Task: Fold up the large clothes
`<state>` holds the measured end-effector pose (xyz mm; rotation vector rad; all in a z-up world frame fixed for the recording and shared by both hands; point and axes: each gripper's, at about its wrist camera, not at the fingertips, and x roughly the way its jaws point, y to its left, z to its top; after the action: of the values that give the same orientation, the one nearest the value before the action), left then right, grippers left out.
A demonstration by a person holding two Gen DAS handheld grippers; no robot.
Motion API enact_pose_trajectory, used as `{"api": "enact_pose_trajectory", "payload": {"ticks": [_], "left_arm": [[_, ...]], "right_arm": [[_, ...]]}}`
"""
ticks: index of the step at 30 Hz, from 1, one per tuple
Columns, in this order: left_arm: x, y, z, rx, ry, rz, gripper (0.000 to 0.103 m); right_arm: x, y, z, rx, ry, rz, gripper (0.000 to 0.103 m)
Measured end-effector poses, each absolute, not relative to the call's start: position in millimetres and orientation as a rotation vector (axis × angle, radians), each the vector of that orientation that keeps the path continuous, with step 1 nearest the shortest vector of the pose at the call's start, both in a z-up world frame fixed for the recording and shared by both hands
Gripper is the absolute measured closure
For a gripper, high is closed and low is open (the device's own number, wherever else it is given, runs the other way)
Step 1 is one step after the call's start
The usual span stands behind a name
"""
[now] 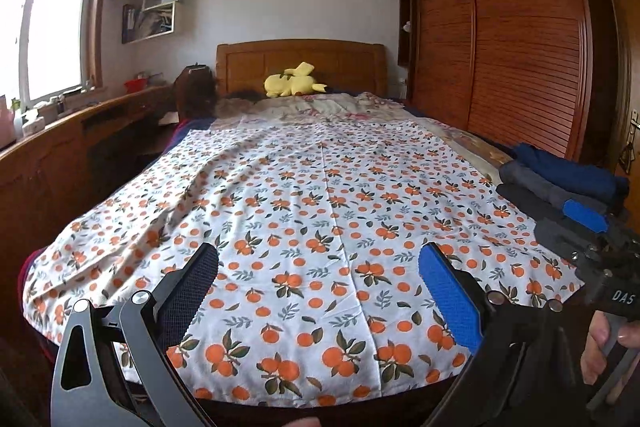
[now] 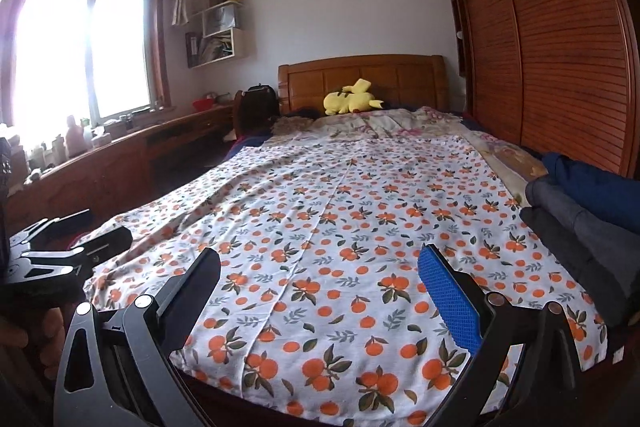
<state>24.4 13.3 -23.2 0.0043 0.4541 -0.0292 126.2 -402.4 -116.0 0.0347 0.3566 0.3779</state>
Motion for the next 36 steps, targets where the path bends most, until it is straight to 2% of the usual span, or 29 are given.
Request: {"api": "enact_pose_trajectory", "payload": {"ticks": [36], "left_arm": [[18.8,20.8,-29.5,-0.013,0.437,-0.007,0.002]], "right_arm": [[128.2,-400.0,-120.6,0.027,0.366,0.361,0.007]]}}
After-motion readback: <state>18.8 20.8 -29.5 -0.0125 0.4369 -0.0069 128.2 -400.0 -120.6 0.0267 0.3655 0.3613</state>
